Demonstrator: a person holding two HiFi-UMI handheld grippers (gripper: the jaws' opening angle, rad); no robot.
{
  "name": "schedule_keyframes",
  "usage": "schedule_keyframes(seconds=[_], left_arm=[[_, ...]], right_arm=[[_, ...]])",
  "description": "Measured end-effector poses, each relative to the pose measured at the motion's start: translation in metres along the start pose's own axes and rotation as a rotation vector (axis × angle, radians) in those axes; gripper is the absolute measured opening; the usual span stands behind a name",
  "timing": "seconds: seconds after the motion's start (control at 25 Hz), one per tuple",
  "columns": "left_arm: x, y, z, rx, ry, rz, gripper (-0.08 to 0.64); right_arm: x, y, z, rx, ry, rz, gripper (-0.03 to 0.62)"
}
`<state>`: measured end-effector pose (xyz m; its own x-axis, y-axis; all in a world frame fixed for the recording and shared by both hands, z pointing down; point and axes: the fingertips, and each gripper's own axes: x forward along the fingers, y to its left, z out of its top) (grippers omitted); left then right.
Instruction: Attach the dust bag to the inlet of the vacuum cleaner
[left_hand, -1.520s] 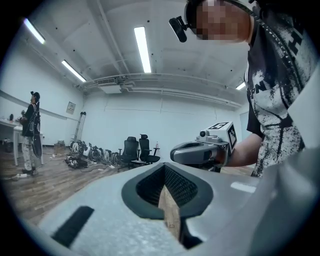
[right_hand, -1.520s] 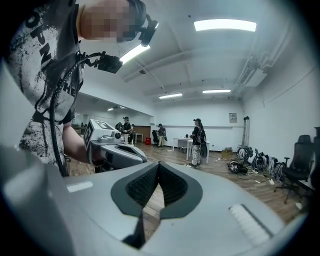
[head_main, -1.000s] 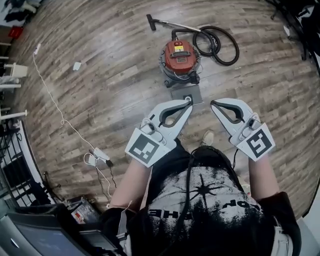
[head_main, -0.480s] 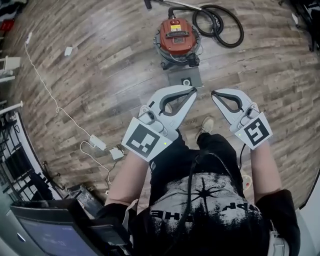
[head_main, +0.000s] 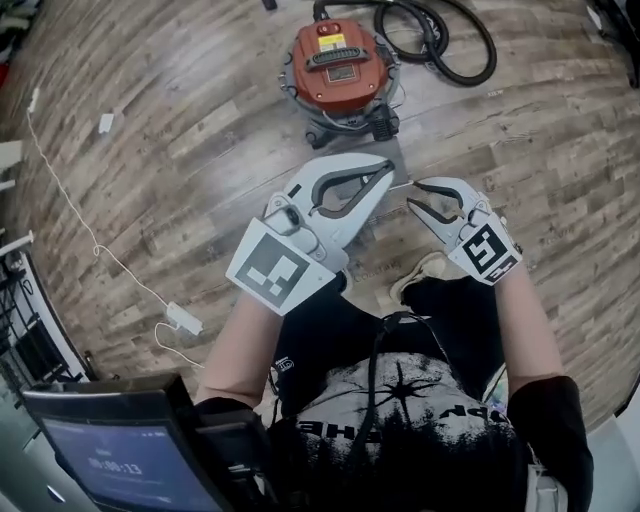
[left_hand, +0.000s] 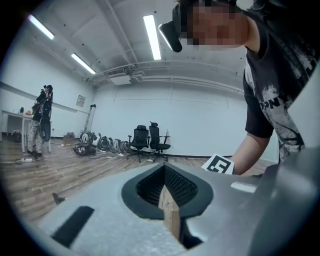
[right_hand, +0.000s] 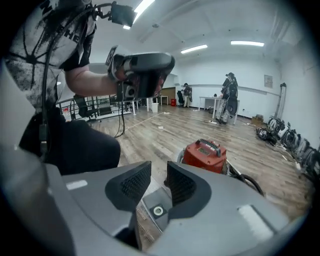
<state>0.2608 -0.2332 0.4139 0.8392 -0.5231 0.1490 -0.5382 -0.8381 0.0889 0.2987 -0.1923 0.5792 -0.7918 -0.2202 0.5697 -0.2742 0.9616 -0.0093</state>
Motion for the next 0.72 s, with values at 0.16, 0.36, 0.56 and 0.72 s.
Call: schedule_keyframes(seconds=[0.16, 0.36, 0.56, 0.72], left_arm=[[0.028, 0.016, -0.097, 0.101, 0.072, -0.05, -0.002], [0.056, 0.034, -0.196, 0.097, 0.079, -0.071, -0.002], [0.077, 0.045, -0.254, 0.039, 0.109, -0.081, -0.002], [0.088, 0.05, -0.272, 0.022, 0.155, -0.081, -0.002]], right_arm=[[0.076, -0.008, -0.104, -0.011, 0.049, 0.009, 0.121], [0.158, -0.011, -0.203, -0.052, 0.127, 0.04, 0.146], [0.212, 0.006, -0.297, -0.086, 0.285, 0.128, 0.207], [0.233, 0.018, -0.355, -0.121, 0.437, 0.191, 0.251]])
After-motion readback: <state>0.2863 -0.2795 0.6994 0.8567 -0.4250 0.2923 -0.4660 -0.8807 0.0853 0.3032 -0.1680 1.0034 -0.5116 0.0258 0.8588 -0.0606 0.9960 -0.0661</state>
